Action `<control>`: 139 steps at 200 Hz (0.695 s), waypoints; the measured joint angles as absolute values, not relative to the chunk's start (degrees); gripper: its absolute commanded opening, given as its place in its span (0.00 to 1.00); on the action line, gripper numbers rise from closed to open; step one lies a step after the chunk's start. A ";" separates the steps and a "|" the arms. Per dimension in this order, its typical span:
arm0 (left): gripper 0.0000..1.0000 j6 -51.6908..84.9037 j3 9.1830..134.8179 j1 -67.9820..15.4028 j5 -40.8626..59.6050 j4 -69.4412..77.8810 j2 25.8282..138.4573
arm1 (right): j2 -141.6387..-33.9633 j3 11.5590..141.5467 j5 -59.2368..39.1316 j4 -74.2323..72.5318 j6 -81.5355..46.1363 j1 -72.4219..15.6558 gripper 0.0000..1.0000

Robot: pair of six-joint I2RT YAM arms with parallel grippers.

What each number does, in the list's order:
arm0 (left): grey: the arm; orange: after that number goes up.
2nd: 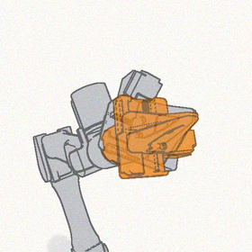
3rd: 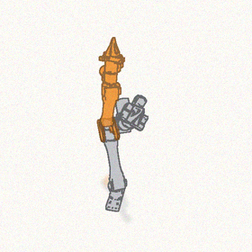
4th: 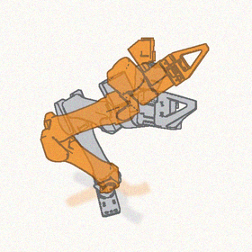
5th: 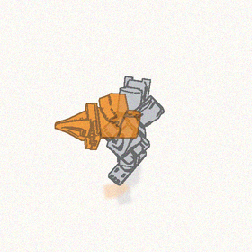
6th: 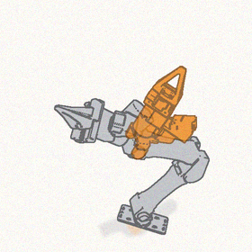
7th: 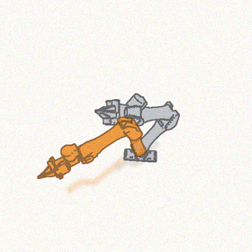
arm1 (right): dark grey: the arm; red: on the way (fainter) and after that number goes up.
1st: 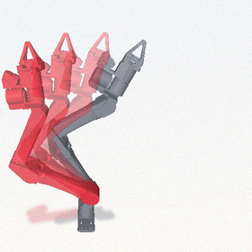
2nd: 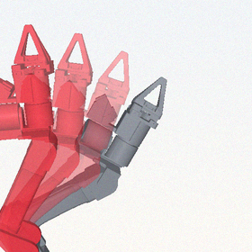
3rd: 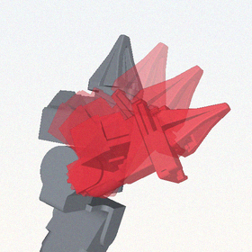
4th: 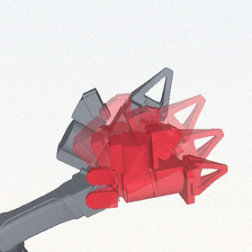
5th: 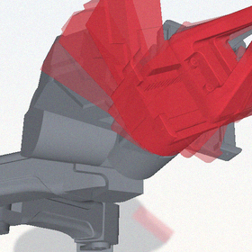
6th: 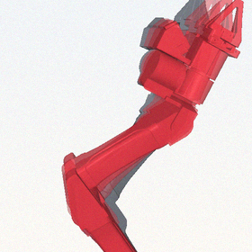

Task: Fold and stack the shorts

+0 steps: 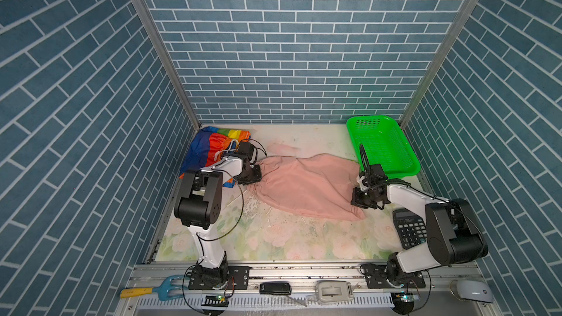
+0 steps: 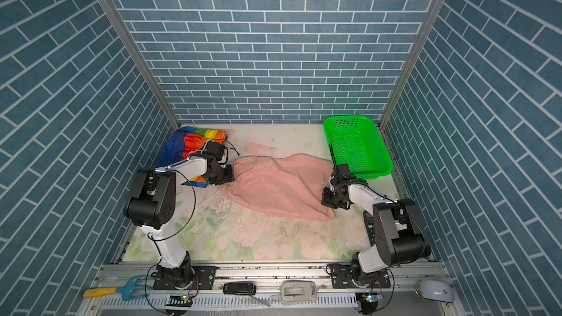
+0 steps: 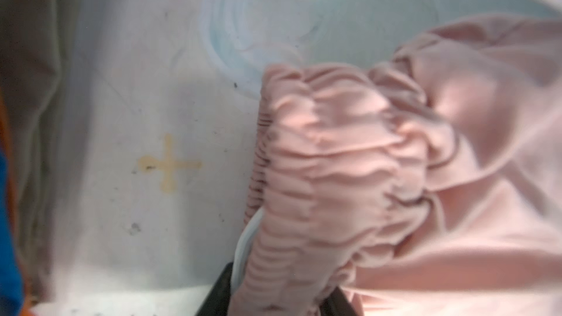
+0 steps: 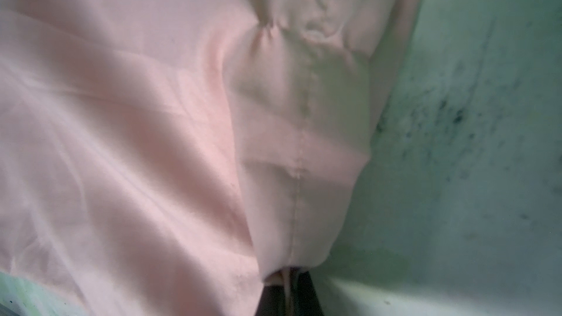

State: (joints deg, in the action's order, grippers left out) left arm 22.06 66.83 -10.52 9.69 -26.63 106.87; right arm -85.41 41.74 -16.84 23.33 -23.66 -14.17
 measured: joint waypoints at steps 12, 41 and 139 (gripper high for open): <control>0.16 21.39 67.37 -10.81 9.58 -27.00 106.89 | -85.56 41.76 -16.97 23.27 -23.66 -14.17 0.00; 0.00 20.03 69.60 -11.73 7.40 -30.37 106.94 | -86.48 42.33 -17.61 23.05 -23.68 -14.17 0.00; 0.00 14.68 80.27 -11.77 -1.78 -46.54 105.25 | -89.78 45.54 -19.11 20.84 -24.27 -20.78 0.00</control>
State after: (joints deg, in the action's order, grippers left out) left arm 14.68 80.27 -11.77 -1.78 -46.54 105.25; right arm -89.78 45.54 -19.11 20.84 -24.27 -20.78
